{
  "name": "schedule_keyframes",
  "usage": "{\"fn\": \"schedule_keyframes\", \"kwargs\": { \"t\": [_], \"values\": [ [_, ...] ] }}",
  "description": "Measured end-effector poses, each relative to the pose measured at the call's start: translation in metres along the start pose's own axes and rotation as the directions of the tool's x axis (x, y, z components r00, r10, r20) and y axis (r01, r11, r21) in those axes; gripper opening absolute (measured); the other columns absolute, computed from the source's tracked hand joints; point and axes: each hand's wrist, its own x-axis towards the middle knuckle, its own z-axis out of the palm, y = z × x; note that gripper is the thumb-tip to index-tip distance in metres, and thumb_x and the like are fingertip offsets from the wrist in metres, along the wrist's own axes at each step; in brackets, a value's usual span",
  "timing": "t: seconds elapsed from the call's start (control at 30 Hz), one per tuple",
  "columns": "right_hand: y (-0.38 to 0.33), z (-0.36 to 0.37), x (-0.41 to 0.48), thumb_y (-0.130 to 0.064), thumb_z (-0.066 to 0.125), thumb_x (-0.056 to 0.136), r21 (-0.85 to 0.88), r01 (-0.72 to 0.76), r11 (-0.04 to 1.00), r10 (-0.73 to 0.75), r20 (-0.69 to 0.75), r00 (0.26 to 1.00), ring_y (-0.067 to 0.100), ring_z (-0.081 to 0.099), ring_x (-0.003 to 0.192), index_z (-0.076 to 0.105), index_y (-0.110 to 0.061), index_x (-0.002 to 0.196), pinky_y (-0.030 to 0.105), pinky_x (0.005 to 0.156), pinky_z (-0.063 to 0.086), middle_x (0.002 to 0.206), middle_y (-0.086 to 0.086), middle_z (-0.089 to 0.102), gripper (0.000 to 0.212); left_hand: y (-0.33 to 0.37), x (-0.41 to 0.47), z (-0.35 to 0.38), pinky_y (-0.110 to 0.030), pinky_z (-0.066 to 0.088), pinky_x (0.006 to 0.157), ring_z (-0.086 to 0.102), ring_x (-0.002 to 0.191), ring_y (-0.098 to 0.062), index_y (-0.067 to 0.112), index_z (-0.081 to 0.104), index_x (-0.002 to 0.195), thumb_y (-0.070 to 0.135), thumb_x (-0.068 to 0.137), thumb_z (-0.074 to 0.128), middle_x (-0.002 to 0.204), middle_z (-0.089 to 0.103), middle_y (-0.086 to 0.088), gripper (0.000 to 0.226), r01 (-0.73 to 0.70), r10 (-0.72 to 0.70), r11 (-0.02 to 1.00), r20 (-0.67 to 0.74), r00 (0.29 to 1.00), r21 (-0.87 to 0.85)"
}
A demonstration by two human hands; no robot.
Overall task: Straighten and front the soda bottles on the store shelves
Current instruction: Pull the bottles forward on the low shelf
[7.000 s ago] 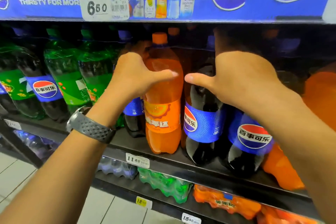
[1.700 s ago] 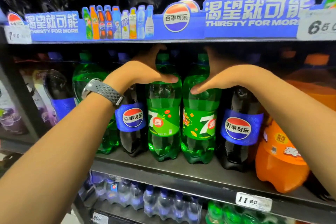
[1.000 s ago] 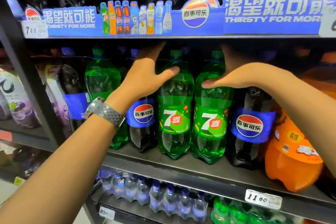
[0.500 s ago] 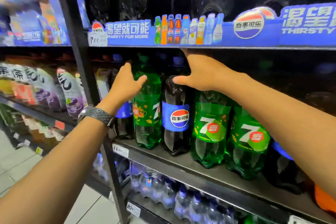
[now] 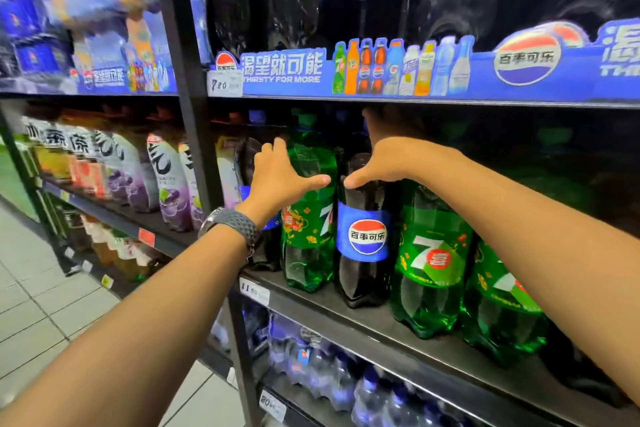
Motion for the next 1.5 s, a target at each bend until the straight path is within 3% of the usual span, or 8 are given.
{"fn": "schedule_keyframes", "kwargs": {
  "t": [0.17, 0.4, 0.67, 0.87, 1.03, 1.17, 1.3, 1.5],
  "values": [
    [-0.005, 0.008, -0.003, -0.084, 0.066, 0.046, -0.06, -0.013, 0.998, 0.001, -0.181, 0.983, 0.04, 0.016, 0.14, 0.001, -0.027, 0.149, 0.049, 0.106, 0.031, 0.156, 0.01, 0.003, 0.134, -0.008, 0.005, -0.005, -0.044, 0.043, 0.1, 0.044, 0.124, -0.027, 0.009, 0.04, 0.132, 0.06, 0.059, 0.08, 0.13, 0.05, -0.008, 0.098, -0.011, 0.021, 0.992, 0.079, 0.997, -0.125],
    [0.01, -0.007, 0.004, -0.064, 0.077, 0.06, 0.003, 0.068, 0.998, -0.068, 0.059, 0.996, 0.028, 0.023, 0.142, -0.009, -0.021, 0.151, 0.039, 0.11, 0.03, 0.159, 0.008, 0.009, 0.132, 0.007, 0.006, -0.007, -0.041, 0.04, 0.097, 0.037, 0.113, -0.028, 0.003, 0.048, 0.113, 0.074, 0.056, 0.072, 0.11, 0.045, -0.012, 0.093, -0.095, 0.095, 0.993, -0.001, 0.995, 0.067],
    [0.009, -0.008, 0.0, -0.058, 0.079, 0.063, 0.069, 0.075, 0.995, -0.079, 0.051, 0.996, 0.029, 0.023, 0.142, -0.007, -0.021, 0.151, 0.037, 0.108, 0.029, 0.159, 0.007, 0.009, 0.129, 0.002, 0.02, -0.016, -0.031, 0.039, 0.053, 0.054, 0.073, -0.016, 0.012, 0.046, 0.082, 0.066, 0.049, 0.082, 0.081, 0.053, 0.0, 0.072, -0.009, 0.01, 0.999, 0.032, 0.999, -0.031],
    [0.01, -0.007, -0.006, -0.059, 0.078, 0.064, 0.058, 0.119, 0.991, -0.119, 0.006, 0.993, 0.031, 0.026, 0.14, -0.005, -0.021, 0.152, 0.037, 0.105, 0.032, 0.158, 0.008, 0.012, 0.126, -0.014, 0.021, -0.028, -0.039, 0.045, 0.099, 0.055, 0.115, -0.016, 0.017, 0.05, 0.128, 0.067, 0.056, 0.078, 0.129, 0.058, 0.002, 0.092, -0.002, 0.04, 0.983, 0.205, 0.978, -0.182],
    [0.01, -0.004, -0.006, -0.056, 0.077, 0.068, 0.07, 0.14, 0.988, -0.141, 0.015, 0.99, 0.033, 0.03, 0.136, -0.014, -0.019, 0.15, 0.037, 0.101, 0.036, 0.157, 0.011, 0.014, 0.128, 0.005, 0.009, -0.015, -0.041, 0.045, 0.095, 0.046, 0.113, -0.023, 0.01, 0.05, 0.109, 0.079, 0.05, 0.071, 0.113, 0.045, -0.005, 0.093, 0.012, -0.015, 1.0, 0.11, 0.994, 0.023],
    [0.01, -0.005, -0.004, -0.056, 0.078, 0.066, 0.066, 0.171, 0.983, -0.171, 0.002, 0.985, 0.034, 0.03, 0.136, -0.011, -0.016, 0.15, 0.038, 0.102, 0.036, 0.156, 0.012, 0.015, 0.129, 0.005, 0.011, -0.018, -0.041, 0.05, 0.091, 0.058, 0.108, -0.02, 0.015, 0.056, 0.115, 0.069, 0.046, 0.08, 0.113, 0.062, -0.005, 0.091, 0.011, -0.005, 0.998, 0.087, 0.996, -0.066],
    [0.011, -0.006, -0.004, -0.059, 0.077, 0.064, 0.033, 0.177, 0.984, -0.177, -0.002, 0.984, 0.032, 0.03, 0.137, -0.007, -0.016, 0.15, 0.037, 0.102, 0.036, 0.156, 0.01, 0.017, 0.129, 0.003, 0.017, -0.026, -0.036, 0.052, 0.074, 0.062, 0.089, -0.016, 0.015, 0.058, 0.096, 0.063, 0.047, 0.084, 0.097, 0.065, -0.002, 0.074, -0.001, 0.005, 0.999, 0.108, 0.994, -0.036],
    [0.011, -0.004, 0.002, -0.063, 0.076, 0.063, -0.011, 0.168, 0.986, -0.168, 0.005, 0.986, 0.03, 0.024, 0.141, -0.009, -0.015, 0.15, 0.037, 0.109, 0.03, 0.158, 0.01, 0.01, 0.131, -0.008, 0.018, -0.033, -0.033, 0.051, 0.075, 0.06, 0.089, -0.013, 0.018, 0.055, 0.101, 0.063, 0.055, 0.08, 0.099, 0.063, 0.001, 0.069, -0.091, 0.097, 0.995, 0.174, 0.98, -0.04]
  ]
}}
